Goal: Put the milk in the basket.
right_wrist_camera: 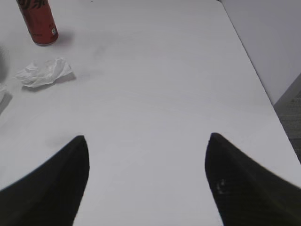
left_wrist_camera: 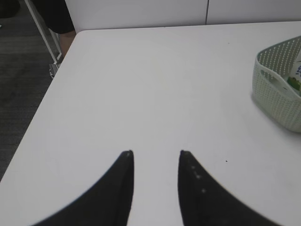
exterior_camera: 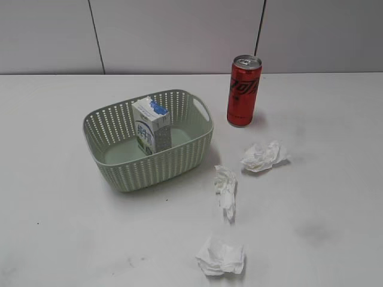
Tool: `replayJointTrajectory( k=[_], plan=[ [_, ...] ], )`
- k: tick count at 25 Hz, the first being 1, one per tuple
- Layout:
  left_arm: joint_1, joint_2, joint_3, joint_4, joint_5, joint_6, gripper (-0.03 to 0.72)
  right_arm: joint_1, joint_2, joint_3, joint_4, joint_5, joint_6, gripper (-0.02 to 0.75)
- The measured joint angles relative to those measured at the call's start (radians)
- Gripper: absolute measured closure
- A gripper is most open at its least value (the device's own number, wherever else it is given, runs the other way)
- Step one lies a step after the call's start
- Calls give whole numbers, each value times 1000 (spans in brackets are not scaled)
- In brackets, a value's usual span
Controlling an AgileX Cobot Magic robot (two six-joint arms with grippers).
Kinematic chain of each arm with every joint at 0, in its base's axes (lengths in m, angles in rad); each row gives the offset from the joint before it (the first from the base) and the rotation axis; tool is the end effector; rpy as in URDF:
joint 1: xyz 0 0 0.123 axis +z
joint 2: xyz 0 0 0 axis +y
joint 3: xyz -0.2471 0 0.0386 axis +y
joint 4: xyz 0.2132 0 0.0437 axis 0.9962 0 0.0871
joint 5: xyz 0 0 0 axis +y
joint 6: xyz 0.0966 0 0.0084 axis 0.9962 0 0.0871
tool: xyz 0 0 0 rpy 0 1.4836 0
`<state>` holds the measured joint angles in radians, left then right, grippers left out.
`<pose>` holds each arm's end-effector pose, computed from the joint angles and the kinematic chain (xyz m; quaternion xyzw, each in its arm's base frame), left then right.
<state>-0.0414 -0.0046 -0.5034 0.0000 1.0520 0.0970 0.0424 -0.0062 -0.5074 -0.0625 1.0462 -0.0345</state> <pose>0.0047 -0.0002 0.2595 0.0587 0.8468 0.0147 0.5284 0.0045 -0.0051 0.2612 -0.0313 0.8448 -0.0291 0.5333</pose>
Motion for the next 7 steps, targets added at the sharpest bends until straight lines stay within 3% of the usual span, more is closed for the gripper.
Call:
replayJointTrajectory(
  k=[7],
  plan=[
    [0, 0, 0, 0, 0, 0, 448, 0, 0, 4, 1, 0, -1, 145]
  ],
)
